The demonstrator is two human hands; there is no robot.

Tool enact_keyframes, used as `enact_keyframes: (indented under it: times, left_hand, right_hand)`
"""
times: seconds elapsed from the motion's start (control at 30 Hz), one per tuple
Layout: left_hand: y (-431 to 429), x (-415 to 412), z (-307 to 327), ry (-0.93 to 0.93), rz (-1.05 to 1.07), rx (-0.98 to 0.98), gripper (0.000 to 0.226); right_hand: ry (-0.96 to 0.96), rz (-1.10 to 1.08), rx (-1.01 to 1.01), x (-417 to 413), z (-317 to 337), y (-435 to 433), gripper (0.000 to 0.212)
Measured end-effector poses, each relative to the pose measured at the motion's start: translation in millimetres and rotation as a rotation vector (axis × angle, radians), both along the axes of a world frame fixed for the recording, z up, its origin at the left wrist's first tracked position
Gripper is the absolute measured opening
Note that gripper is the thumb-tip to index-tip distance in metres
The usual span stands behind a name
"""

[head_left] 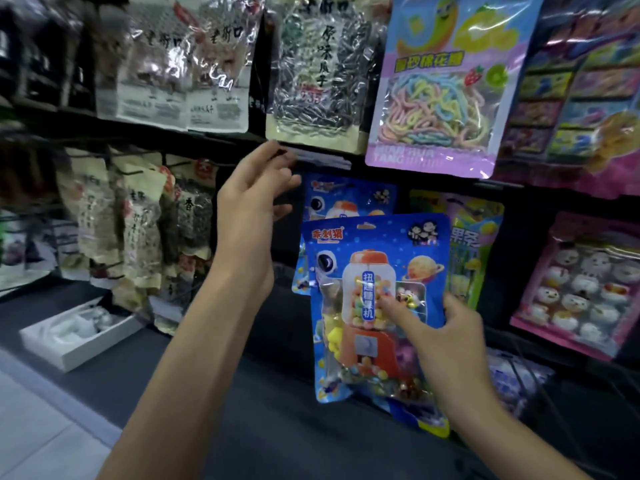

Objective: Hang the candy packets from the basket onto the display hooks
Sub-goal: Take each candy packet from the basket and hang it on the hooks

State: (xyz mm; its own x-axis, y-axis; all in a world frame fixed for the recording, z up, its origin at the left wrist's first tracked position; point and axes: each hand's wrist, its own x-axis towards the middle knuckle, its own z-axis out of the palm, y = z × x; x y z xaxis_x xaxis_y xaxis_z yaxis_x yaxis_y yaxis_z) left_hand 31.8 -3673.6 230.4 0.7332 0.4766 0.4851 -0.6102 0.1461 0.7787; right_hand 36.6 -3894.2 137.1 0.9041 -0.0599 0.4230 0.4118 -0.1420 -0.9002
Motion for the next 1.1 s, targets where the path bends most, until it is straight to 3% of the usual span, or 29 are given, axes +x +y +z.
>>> enact_keyframes:
  times: [0.17,0.3,0.63,0.77,1.0,1.1]
  left_hand:
    - [4.2,4.2,3.2,-0.046,0.011,0.176,0.056]
    - [4.8,9.9,1.5,-0.065,0.044,0.246,0.059]
    - [11.8,16.6,4.3,-0.09,0.1,0.246,0.056]
    - [11.0,15.2,3.8,-0.094,0.096,0.25,0.055]
    - [12.8,14.1,2.5,-0.104,0.099,0.262,0.057]
    - [13.4,13.6,1.6,-0.118,0.092,0.256,0.056]
  right_hand:
    - [0.004,0.084,0.039,14.5,5.0,27.8,0.022]
    - [-0.039,0.112,0.046,25.7,13.4,46.5,0.024]
    - [-0.075,0.105,0.094,44.9,16.1,72.9,0.034]
    - [-0.061,0.073,0.112,50.9,9.6,77.6,0.062]
    - [-0.057,0.08,0.103,58.7,8.6,77.5,0.049]
    - [-0.041,0.069,0.12,60.7,7.0,80.0,0.057]
